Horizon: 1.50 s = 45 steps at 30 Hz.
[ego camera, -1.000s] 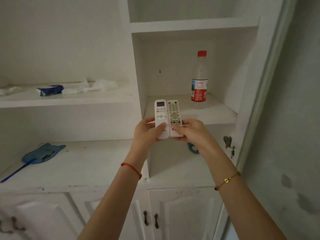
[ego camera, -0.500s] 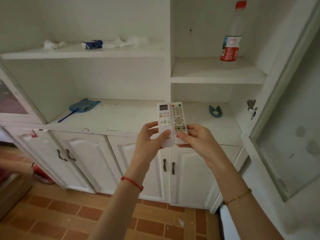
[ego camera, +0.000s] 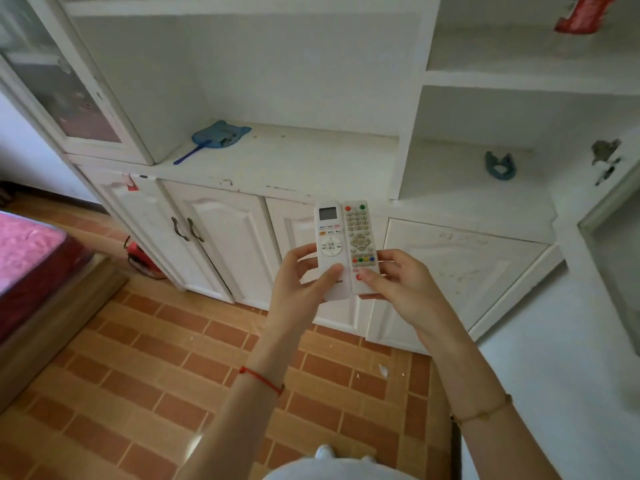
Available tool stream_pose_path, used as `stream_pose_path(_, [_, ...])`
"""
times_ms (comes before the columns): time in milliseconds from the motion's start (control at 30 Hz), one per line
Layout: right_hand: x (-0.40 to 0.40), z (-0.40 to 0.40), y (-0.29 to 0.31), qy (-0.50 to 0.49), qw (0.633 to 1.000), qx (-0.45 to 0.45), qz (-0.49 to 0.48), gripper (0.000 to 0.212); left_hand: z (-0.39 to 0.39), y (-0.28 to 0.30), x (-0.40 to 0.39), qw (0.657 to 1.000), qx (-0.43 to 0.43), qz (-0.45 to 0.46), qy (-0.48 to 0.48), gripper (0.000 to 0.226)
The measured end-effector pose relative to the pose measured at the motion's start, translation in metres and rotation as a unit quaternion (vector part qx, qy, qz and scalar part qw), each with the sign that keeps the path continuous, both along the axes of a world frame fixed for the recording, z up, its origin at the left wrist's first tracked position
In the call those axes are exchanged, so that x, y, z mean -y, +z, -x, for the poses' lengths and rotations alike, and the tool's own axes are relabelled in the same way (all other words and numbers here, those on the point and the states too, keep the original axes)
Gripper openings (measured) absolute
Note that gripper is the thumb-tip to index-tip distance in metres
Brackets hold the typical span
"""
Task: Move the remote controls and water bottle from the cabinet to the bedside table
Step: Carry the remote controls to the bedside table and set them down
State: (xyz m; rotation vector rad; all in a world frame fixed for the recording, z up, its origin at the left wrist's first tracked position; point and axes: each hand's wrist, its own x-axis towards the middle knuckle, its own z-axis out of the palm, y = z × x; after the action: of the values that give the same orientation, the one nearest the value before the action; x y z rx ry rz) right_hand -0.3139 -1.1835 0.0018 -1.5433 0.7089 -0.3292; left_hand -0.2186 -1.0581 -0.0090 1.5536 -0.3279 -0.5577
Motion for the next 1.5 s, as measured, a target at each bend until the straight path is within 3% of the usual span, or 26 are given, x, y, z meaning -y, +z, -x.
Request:
stream_pose_path(333, [-0.044,-0.023,-0.019,0.078,0.997,-0.013,-0.017,0.03,-0.004,-0.018,-0.06,0.997,-0.001,-0.021,0.069,0.045])
stream_pose_path(733, [-0.102,-0.07,-0.035,0.247,0.969,-0.028,-0.013,0.039,0.0,-0.031,-0.136,0.971,-0.008,-0.027,0.238,0.042])
stream_pose_path(967, [-0.173,-0.119,-0.043,0.369,0.929,-0.027,-0.006,0.031,-0.009,-0.039,-0.208,0.932,-0.02,-0.018,0.361,0.045])
stream_pose_path(1100, [-0.231,-0.162,-0.048,0.431,0.902,-0.034,-0.015,0.038,-0.028,-0.044,-0.26,0.904,-0.032,-0.008,0.426,0.045])
stream_pose_path(1500, [-0.483,-0.28,-0.045,0.594,0.802,-0.047,-0.046,0.03,-0.095,-0.041,-0.491,0.811,0.0,-0.035,0.584,0.045])
